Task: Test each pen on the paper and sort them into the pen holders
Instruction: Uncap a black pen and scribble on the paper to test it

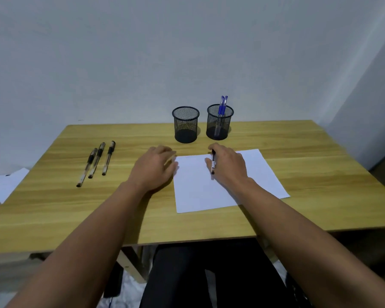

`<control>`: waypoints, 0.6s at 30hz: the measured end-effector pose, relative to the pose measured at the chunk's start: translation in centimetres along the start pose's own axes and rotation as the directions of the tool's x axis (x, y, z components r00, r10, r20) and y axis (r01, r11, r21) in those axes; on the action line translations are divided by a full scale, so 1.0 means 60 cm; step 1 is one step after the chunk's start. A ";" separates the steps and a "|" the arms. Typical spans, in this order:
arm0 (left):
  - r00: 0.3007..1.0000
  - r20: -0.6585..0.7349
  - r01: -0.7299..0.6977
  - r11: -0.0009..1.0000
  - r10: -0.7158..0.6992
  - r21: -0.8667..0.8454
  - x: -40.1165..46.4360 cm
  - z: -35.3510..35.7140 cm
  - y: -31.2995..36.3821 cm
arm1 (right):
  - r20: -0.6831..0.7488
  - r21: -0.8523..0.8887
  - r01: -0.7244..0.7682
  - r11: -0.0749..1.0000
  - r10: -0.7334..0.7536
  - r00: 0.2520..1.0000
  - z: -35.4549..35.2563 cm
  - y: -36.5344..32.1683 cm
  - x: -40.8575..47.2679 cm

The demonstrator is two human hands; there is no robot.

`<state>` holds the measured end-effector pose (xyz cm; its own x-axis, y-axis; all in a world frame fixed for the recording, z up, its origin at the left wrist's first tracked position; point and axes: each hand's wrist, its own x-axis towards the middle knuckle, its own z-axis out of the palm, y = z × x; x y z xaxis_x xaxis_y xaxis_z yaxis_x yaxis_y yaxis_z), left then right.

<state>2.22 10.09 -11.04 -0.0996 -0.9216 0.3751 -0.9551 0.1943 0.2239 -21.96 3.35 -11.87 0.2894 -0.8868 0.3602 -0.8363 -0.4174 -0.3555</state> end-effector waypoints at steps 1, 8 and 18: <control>0.999 0.035 -0.028 1.000 0.028 0.000 -0.005 0.005 0.001 | -0.003 0.012 -0.016 1.000 0.016 1.000 0.002 0.000 -0.001; 0.997 0.065 0.043 0.999 -0.044 0.015 -0.021 0.025 0.003 | -0.017 0.045 -0.036 0.998 0.037 0.999 0.011 0.002 -0.007; 0.998 0.042 0.039 0.999 -0.039 -0.006 -0.021 0.032 -0.003 | 0.076 0.862 -0.184 0.472 0.238 0.968 -0.012 -0.052 0.058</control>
<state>2.00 10.56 -13.30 -0.0740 -0.9419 0.3277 -0.9565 0.1601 0.2441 -18.66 1.69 -8.88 0.1163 -0.9732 0.1986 -0.0466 -0.2051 -0.9776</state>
